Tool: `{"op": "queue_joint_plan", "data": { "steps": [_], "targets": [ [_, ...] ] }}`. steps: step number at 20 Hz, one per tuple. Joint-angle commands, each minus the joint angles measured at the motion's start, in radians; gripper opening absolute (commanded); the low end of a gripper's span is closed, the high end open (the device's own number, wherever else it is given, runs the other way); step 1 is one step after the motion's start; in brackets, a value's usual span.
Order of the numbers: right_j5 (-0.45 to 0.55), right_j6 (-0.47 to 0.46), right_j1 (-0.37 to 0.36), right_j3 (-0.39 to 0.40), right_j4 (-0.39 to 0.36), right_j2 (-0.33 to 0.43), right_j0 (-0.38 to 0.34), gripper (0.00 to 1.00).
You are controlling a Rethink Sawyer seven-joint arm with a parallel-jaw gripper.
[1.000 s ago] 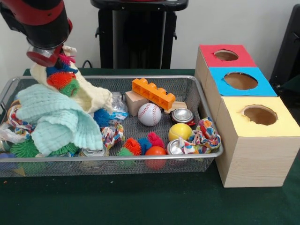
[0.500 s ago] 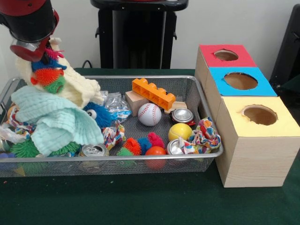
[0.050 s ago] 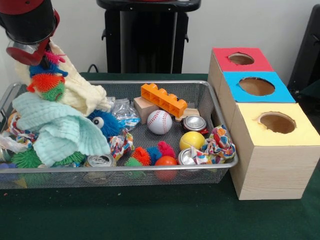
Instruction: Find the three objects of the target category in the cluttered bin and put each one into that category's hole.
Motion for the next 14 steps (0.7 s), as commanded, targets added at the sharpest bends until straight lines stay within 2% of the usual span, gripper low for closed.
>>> {"op": "queue_joint_plan", "data": {
  "steps": [1, 6, 9, 10, 13, 14],
  "targets": [
    [-0.031, -0.223, 0.0, 0.047, -0.06, 0.006, 0.0, 0.0],
    [-0.037, -0.211, -0.002, 0.054, -0.058, 0.005, 0.0, 0.0],
    [-0.051, -0.197, 0.001, 0.071, -0.027, 0.016, -0.016, 0.0],
    [-0.059, -0.209, -0.003, 0.074, -0.038, 0.016, -0.016, 1.0],
    [-0.056, -0.19, -0.001, 0.074, -0.029, 0.015, -0.014, 1.0],
    [-0.049, -0.207, -0.003, 0.063, -0.054, 0.009, -0.004, 1.0]
  ]
}}
